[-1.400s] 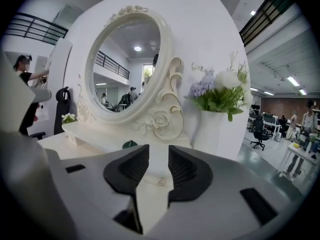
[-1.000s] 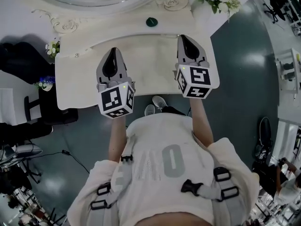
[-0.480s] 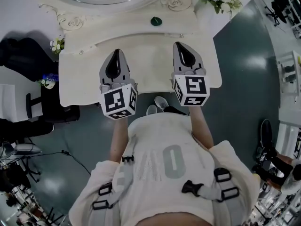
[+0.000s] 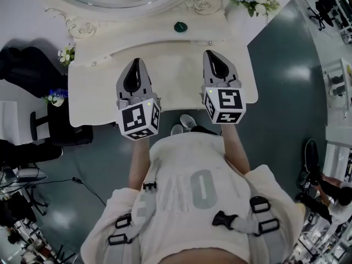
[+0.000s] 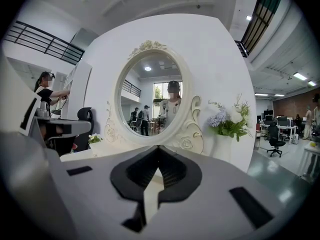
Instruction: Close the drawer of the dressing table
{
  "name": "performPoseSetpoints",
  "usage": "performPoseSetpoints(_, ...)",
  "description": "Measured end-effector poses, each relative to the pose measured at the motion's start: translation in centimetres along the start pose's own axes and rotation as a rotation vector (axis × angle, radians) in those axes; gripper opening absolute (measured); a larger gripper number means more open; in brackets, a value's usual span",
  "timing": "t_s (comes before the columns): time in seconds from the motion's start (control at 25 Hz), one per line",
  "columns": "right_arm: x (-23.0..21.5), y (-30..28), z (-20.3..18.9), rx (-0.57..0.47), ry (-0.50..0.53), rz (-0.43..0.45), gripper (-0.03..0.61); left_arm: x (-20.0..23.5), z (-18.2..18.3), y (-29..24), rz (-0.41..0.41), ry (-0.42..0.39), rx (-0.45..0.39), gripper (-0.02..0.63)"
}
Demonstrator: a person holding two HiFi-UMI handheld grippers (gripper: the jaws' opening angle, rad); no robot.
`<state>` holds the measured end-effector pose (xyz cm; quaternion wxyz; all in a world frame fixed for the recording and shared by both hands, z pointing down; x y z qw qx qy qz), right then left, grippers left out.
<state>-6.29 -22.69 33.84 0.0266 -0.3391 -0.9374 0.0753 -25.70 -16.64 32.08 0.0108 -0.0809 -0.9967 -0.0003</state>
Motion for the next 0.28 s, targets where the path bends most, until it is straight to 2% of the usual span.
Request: performPoseSetpoints(0.28, -1.08, 0.01, -0.21, 0.005, -0.008, -0.010, 0.009, -0.47, -0.05, -0.48, 0.001, -0.001, 0.003, 0.018)
Point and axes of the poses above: the fingertips, and each gripper's own axes: y backward along the fingers, x to its left, z out of its top, the point moved 3 cm from there along y, backward along the fingers, and after that the axes turned 8 degrees about z, right-handed, at the moved point
